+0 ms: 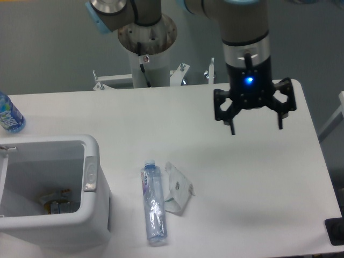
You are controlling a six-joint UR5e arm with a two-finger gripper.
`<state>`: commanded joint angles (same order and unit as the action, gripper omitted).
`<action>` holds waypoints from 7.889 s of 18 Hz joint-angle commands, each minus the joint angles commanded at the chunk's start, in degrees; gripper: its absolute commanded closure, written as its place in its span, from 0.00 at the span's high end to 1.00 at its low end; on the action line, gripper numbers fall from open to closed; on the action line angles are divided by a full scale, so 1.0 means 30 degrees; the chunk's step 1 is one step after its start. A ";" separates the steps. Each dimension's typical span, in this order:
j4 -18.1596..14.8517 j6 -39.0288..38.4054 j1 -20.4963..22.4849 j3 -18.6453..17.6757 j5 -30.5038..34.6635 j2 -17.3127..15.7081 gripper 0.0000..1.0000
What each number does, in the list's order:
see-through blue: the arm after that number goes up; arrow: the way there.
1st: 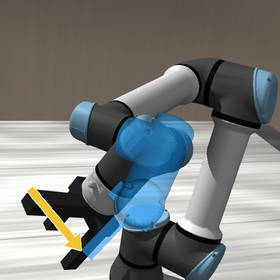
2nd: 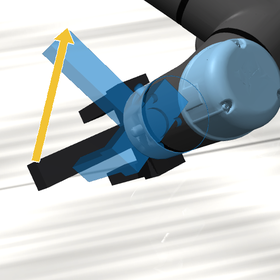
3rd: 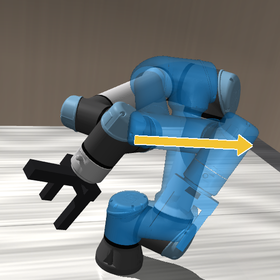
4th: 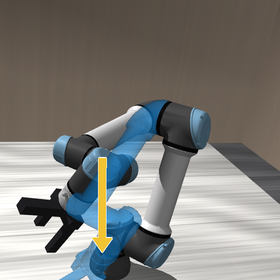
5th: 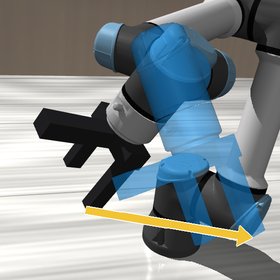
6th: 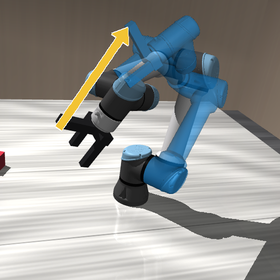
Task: Place the trash in the trash can
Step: 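Move the open gripper over the crumpled white wrapper, then lower the gripper onto the white wrapper and close on it, then lift the wrapper, carry it over the white bin, open gripper, then move the open gripper back over the clear water bottle, then lower the gripper around the bottle's end and close on it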
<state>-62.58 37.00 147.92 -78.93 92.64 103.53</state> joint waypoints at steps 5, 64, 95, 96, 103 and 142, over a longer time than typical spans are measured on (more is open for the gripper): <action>0.0059 0.0000 0.0000 0.0000 0.0030 0.0381 1.00; 0.4688 -0.8198 -0.2579 -0.1149 -0.6524 0.2403 0.00; 0.4805 -1.3125 -0.5073 -0.1436 -1.0313 -0.0998 1.00; 0.4805 -1.3096 -0.4662 -0.1436 -1.0312 -0.0357 1.00; 0.4835 -0.9559 -0.2989 -0.1493 -0.8822 0.2342 1.00; 0.5186 -0.6240 -0.5713 -0.1904 -0.3428 0.8643 0.68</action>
<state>-47.02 18.28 130.78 -84.64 82.35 129.46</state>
